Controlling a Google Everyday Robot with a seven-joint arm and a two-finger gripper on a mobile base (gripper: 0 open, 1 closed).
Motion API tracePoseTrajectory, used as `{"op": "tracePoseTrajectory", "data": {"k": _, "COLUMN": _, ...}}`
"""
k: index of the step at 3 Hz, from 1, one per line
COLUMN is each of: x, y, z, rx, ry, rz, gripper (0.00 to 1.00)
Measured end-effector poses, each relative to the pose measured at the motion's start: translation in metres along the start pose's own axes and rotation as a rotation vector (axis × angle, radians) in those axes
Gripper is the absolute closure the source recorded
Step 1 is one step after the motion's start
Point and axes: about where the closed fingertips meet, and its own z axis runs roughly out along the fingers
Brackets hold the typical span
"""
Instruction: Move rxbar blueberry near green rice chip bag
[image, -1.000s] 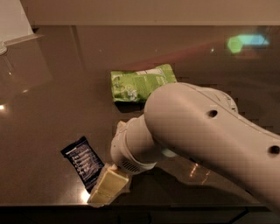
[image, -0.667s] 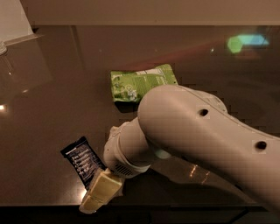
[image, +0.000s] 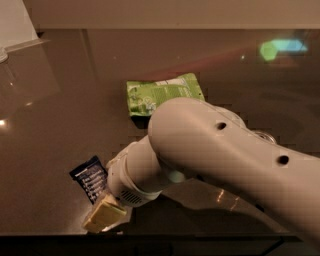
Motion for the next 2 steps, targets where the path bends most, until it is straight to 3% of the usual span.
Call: {"op": "tracePoseTrajectory", "data": {"k": 2, "x": -0.0037, "y": -0.0096, "z": -0.005, "rx": 0.016, "ry": -0.025, "rz": 0.013, "gripper": 0.75}}
